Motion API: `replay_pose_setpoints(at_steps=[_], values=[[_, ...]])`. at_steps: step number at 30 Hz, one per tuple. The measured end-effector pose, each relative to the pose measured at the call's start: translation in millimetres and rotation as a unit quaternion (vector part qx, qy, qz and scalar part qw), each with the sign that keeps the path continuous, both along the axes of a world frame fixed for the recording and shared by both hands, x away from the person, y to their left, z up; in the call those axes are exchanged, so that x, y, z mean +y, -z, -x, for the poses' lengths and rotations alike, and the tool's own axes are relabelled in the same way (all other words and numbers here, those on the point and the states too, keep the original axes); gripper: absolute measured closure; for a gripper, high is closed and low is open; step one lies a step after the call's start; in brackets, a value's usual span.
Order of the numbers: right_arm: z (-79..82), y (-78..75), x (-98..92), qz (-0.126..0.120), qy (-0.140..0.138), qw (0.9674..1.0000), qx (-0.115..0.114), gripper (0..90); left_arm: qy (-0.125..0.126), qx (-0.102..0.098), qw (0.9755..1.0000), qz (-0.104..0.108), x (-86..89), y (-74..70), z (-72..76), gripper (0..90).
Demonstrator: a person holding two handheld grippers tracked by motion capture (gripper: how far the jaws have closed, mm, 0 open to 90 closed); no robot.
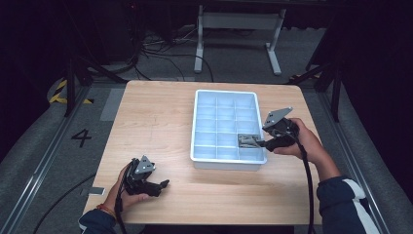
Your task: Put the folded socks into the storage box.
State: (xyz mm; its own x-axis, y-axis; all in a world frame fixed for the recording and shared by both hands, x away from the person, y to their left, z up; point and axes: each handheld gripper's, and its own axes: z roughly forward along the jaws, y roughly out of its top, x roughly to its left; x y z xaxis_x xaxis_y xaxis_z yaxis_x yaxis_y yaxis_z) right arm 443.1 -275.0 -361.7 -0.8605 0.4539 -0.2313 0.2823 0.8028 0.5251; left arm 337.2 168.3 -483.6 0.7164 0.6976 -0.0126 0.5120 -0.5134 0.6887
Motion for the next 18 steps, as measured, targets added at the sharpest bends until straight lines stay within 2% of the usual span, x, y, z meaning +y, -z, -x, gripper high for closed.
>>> replay_pose_setpoints(at_steps=[9,18], values=[[13.2,-7.2,-13.3,-0.018,0.005,0.9998,-0.011,41.2,0.000,0.000,1.0000,0.000,0.0,0.0,-0.1,14.6],[28.8,-12.5,-24.7,-0.025,0.013,0.9992,-0.028,40.9,-0.002,0.001,1.0000,0.001,-0.2,0.1,0.3,14.6]])
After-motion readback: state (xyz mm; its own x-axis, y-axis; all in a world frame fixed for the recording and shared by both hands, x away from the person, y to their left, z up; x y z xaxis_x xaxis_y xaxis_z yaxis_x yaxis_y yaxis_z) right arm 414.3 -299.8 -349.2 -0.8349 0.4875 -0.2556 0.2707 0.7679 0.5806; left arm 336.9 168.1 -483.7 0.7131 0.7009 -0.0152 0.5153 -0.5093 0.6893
